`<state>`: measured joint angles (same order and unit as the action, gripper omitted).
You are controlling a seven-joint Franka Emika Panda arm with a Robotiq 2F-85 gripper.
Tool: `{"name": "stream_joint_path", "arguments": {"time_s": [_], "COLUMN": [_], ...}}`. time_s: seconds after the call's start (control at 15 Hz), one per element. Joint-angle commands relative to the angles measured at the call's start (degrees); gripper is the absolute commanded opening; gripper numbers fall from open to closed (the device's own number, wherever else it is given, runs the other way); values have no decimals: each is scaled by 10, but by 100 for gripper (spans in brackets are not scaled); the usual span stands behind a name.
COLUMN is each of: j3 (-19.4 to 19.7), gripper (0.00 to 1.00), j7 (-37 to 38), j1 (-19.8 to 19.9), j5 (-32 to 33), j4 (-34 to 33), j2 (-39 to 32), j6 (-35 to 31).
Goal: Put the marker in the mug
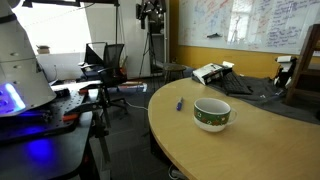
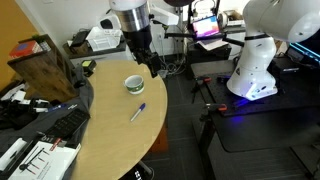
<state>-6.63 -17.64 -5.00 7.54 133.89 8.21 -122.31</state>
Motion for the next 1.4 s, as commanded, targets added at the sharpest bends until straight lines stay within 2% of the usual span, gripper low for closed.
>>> {"name": "stream_joint_path", "arguments": {"time_s": [0.0,0.4,0.47,0.87,1.13,1.33], "j3": [13,12,9,10,34,36], "gripper": [100,100,100,100,100,100], "j7": [-111,-292,-239,-246,-310,-353], "j1": [-11,-27,-23,-24,-10,14], "j5": [6,-8,0,-1,-54,-88], "j4": [-4,6,-1,0,-26,-50], "j2": [-18,-13,-20,-20,-98,-177], "j6": [-29,-64,-48,-49,-104,-151]}}
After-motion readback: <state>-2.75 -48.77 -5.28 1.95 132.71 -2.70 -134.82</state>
